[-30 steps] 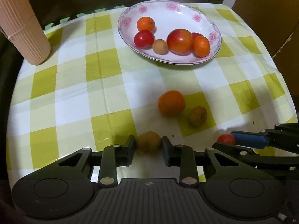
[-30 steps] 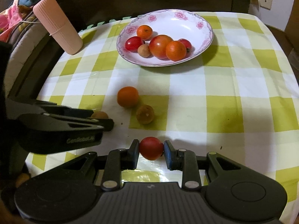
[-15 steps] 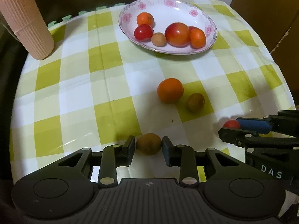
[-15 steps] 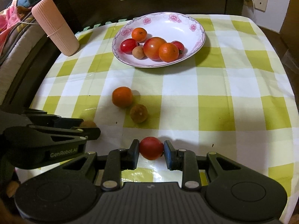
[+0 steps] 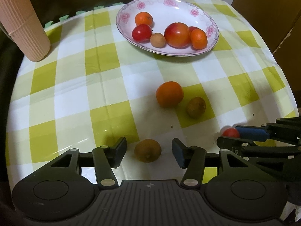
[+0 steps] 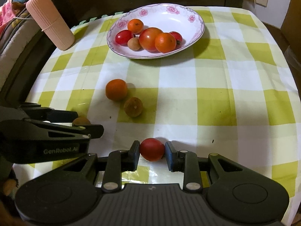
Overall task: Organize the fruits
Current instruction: 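Grasp a small brown fruit with the left gripper while the right holds the tomato, then carry the brown fruit with the left gripper while the right carries the tomato over the bowl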
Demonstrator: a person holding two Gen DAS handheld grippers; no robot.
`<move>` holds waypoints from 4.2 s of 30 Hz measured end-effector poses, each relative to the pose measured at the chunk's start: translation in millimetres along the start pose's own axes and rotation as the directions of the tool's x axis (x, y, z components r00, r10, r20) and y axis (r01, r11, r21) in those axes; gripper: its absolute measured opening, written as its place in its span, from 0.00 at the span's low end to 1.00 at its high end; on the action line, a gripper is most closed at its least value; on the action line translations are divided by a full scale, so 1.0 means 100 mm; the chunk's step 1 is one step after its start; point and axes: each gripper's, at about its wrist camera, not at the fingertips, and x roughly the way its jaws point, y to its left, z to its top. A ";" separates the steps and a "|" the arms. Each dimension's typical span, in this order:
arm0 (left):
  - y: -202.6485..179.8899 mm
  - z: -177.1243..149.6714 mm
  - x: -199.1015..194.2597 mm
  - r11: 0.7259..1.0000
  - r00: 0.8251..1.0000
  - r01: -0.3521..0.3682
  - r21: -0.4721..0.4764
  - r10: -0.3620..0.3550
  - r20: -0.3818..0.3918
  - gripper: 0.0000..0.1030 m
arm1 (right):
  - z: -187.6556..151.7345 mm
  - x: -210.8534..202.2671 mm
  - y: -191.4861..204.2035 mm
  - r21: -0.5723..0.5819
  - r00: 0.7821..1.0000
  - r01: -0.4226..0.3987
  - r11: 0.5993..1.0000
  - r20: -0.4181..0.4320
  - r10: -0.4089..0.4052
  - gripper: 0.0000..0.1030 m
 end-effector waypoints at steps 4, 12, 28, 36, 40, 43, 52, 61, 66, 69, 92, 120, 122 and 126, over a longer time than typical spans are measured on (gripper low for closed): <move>0.00 -0.02 -0.02 1.000 1.000 -0.011 0.009 0.011 0.004 0.48 | 0.00 0.00 0.01 -0.004 1.000 0.003 1.000 -0.002 -0.003 0.28; -0.06 -0.04 -0.04 0.999 1.000 -0.013 0.039 0.013 -0.002 0.40 | -0.02 -0.03 0.07 -0.049 0.999 0.045 0.998 0.006 -0.044 0.27; -0.10 0.00 -0.18 0.999 0.999 -0.003 0.047 0.001 0.045 0.39 | 0.02 -0.16 0.07 -0.035 0.998 0.023 0.999 0.062 -0.021 0.27; -0.12 0.03 -0.23 0.999 0.998 0.002 0.051 -0.005 0.064 0.39 | 0.04 -0.20 0.10 -0.037 0.997 0.014 0.999 0.079 -0.011 0.27; -0.12 0.03 -0.24 0.999 0.998 0.003 0.050 -0.007 0.069 0.39 | 0.05 -0.20 0.11 -0.034 0.996 0.014 0.999 0.085 -0.011 0.27; -0.11 0.03 -0.25 0.999 0.997 0.004 0.046 -0.007 0.072 0.39 | 0.05 -0.21 0.12 -0.034 0.996 0.013 0.999 0.090 -0.010 0.27; -0.10 0.03 -0.27 0.999 0.997 0.010 0.042 -0.013 0.075 0.39 | 0.06 -0.23 0.11 -0.030 0.996 0.011 0.999 0.093 -0.008 0.27; -0.11 -0.03 -0.31 0.998 0.998 0.023 0.057 -0.026 0.054 0.40 | 0.07 -0.24 0.11 -0.035 0.995 0.006 0.999 0.096 -0.002 0.27; -0.12 -0.11 -0.30 0.997 0.999 0.041 0.063 -0.042 0.022 0.43 | 0.06 -0.25 0.10 -0.034 0.995 0.003 0.999 0.095 0.000 0.27; -0.12 -0.15 -0.21 0.998 1.000 0.027 0.064 -0.026 -0.011 0.47 | 0.07 -0.24 0.11 -0.033 0.996 0.002 0.999 0.090 0.001 0.27; -0.16 -0.21 -0.22 0.997 1.000 0.023 0.078 -0.022 -0.010 0.36 | 0.07 -0.25 0.14 -0.041 0.995 0.002 0.999 0.100 0.002 0.27; -0.07 0.51 -0.31 0.998 0.994 0.066 0.012 -0.067 0.091 0.35 | 0.40 -0.26 0.01 0.008 0.990 0.002 1.000 0.144 -0.003 0.27; -0.06 0.60 -0.30 0.998 0.993 0.061 0.008 -0.062 0.098 0.35 | 0.48 -0.26 -0.01 0.017 0.988 0.003 1.000 0.154 -0.005 0.27; -0.04 0.79 -0.26 0.998 0.993 0.057 -0.002 -0.056 0.108 0.35 | 0.65 -0.24 -0.04 0.024 0.985 0.010 1.000 0.171 -0.014 0.27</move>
